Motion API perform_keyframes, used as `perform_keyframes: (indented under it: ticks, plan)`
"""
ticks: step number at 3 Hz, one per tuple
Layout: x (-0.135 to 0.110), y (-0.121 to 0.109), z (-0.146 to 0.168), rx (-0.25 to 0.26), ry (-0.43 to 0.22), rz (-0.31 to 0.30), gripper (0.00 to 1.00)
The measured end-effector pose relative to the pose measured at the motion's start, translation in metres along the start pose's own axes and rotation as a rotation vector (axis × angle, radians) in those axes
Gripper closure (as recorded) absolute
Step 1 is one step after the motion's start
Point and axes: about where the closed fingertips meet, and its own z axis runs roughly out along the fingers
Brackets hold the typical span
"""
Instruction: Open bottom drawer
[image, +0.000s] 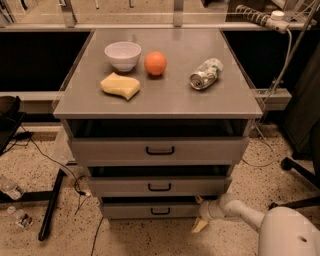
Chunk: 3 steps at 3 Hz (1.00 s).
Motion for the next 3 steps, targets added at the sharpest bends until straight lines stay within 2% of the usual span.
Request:
perform_keyframes:
  ticks: [1, 3]
  plan:
    - [0.0005, -0.0009, 0.0003, 0.001, 0.001, 0.000, 0.18]
    - [-0.0027, -0.0026, -0.0041, 0.001, 0.001, 0.000, 0.66]
